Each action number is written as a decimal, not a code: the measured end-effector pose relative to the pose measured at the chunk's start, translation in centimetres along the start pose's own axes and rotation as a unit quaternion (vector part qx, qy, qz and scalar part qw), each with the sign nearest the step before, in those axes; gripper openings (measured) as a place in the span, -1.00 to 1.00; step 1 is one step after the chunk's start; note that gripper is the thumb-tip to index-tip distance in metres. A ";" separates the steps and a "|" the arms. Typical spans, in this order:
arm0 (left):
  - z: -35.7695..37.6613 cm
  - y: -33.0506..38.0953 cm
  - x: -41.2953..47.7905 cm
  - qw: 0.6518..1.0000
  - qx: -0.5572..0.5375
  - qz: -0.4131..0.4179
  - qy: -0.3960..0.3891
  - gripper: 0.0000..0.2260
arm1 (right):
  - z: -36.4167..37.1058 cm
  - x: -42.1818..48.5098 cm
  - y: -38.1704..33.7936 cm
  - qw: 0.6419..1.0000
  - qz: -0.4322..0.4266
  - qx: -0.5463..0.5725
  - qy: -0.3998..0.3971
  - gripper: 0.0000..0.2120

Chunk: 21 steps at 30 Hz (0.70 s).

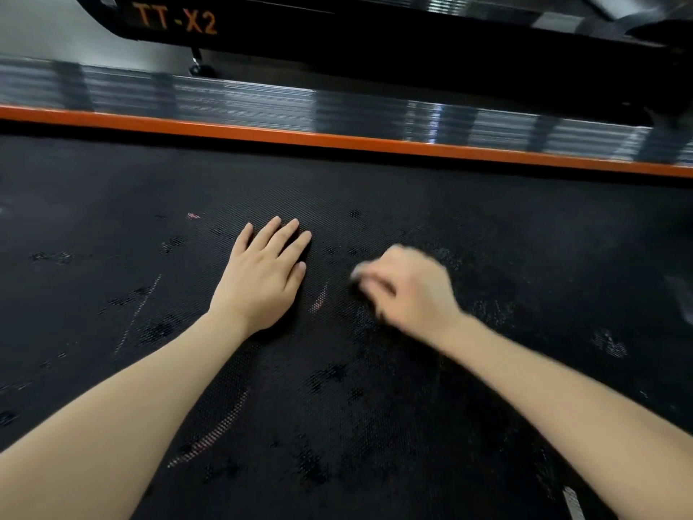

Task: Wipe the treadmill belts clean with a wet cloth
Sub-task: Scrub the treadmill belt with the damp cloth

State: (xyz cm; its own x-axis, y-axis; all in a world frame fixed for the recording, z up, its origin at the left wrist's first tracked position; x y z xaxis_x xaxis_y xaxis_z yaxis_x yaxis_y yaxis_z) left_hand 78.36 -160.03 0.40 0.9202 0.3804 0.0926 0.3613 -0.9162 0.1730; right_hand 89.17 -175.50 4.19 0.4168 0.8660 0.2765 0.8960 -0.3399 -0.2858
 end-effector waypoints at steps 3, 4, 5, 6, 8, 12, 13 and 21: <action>0.1 0.1 0.1 1.000 0.000 0.000 -0.002 -0.41 | 0.0 4.7 6.4 0.978 0.196 -0.056 0.046 -0.77; 0.1 0.0 0.2 1.000 0.001 0.001 -0.001 -0.41 | 0.4 4.9 6.0 0.975 0.208 -0.065 0.047 -0.76; 0.1 0.0 0.1 1.000 0.000 0.002 -0.001 -0.41 | 0.8 4.4 4.7 0.977 0.201 -0.065 0.044 -0.75; 0.1 0.0 0.1 1.000 0.000 0.002 0.000 -0.41 | 1.0 3.2 2.7 0.984 0.167 -0.046 0.045 -0.74; 0.0 0.0 0.2 1.000 0.002 0.002 0.004 -0.42 | 1.1 -1.0 -2.1 0.997 0.066 0.022 0.026 -0.75; 0.0 0.0 0.0 1.000 0.001 0.002 0.005 -0.43 | 0.3 -4.3 -3.7 0.995 -0.068 0.053 -0.042 -0.79; 0.0 0.0 0.1 1.000 -0.002 0.002 0.005 -0.43 | 0.0 -2.9 -1.6 0.999 -0.040 0.015 -0.018 -0.80; -0.3 0.1 0.5 1.000 -0.001 0.015 -0.008 -0.41 | -0.4 2.6 7.8 0.973 0.199 -0.075 0.085 -0.79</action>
State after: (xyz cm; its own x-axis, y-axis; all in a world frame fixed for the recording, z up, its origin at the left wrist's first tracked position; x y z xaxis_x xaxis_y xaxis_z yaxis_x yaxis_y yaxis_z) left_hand 78.78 -159.92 0.74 0.9332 0.3500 0.0819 0.3327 -0.9272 0.1720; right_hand 97.28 -175.98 3.04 0.7430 0.5861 0.3232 0.6658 -0.6962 -0.2681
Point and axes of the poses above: each hand's wrist, its own x-axis towards the middle knuckle, its own z-axis out of the palm, y = z × x, the point moved 6 cm from there along x, towards the middle knuckle, and after that the axes turned 1 degree about -y, right-handed, at the moved point
